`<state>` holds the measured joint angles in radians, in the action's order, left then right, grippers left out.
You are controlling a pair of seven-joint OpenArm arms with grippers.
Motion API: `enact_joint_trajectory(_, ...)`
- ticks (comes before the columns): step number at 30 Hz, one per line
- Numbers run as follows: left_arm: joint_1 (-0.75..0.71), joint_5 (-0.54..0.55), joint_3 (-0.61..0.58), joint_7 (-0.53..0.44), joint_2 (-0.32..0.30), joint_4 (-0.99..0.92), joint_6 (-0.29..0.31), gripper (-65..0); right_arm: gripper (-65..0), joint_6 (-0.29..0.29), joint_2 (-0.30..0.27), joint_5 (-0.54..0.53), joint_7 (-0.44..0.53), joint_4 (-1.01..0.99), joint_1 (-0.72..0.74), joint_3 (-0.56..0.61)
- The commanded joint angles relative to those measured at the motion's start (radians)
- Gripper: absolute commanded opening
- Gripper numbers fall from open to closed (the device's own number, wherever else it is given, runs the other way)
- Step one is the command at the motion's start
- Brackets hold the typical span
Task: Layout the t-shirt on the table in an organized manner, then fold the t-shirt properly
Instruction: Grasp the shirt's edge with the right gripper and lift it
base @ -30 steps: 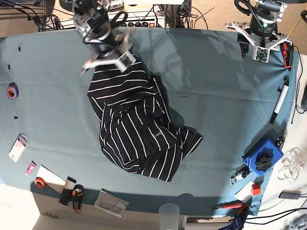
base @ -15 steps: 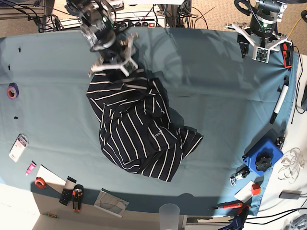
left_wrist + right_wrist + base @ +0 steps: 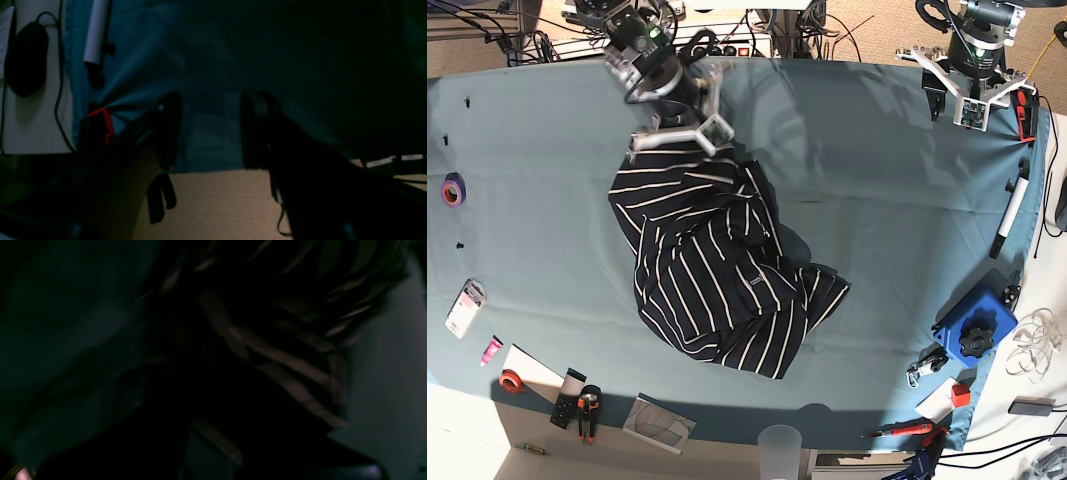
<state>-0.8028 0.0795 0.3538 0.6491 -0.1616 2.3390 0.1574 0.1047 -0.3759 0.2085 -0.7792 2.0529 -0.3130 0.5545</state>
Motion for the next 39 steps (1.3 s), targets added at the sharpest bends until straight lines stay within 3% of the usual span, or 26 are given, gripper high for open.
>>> enact_joint_trajectory(1,-0.008,0.003,0.003,-0.023,-0.005,0.017,-0.004,-36.0,-65.0,-0.005,-0.003,0.003,0.0,0.017,0.009,-0.004)
enact_joint_trajectory(5,-0.009,0.003,0.003,-0.022,-0.005,0.017,-0.004,-36.0,-65.0,-0.011,-0.003,0.061,-0.015,0.018,0.028,-0.004)
enact_joint_trajectory(12,-0.008,0.003,0.003,-0.022,-0.005,0.017,-0.004,-36.0,-65.0,-0.01,-0.003,0.053,-0.041,0.018,0.027,-0.004)
enact_joint_trajectory(15,-0.009,0.003,0.003,-0.022,-0.005,0.017,-0.004,-36.0,-65.0,0.024,-0.003,0.05,-0.04,0.018,0.027,-0.004)
enact_joint_trajectory(19,-0.009,0.003,0.003,-0.022,-0.005,0.017,-0.004,-36.0,-44.1,0.056,-0.003,0.045,-0.041,0.018,0.007,-0.003)
enact_joint_trajectory(21,-0.009,0.003,0.003,-0.022,-0.005,0.017,-0.004,-36.0,-39.9,0.056,-0.003,0.005,-0.041,0.018,0.0,-0.003)
enact_joint_trajectory(24,-0.009,0.003,0.003,-0.023,-0.005,0.017,-0.004,-36.0,-39.9,0.057,0.003,-0.089,-0.051,0.018,0.0,-0.003)
enact_joint_trajectory(32,-0.008,0.003,0.003,-0.023,-0.005,0.017,-0.004,-36.0,-40.0,0.044,0.035,-0.051,-0.05,0.005,0.0,-0.003)
enact_joint_trajectory(39,-0.008,0.003,0.003,-0.023,-0.005,0.017,-0.004,-36.0,-40.0,0.04,0.035,-0.051,-0.048,-0.138,0.0,-0.003)
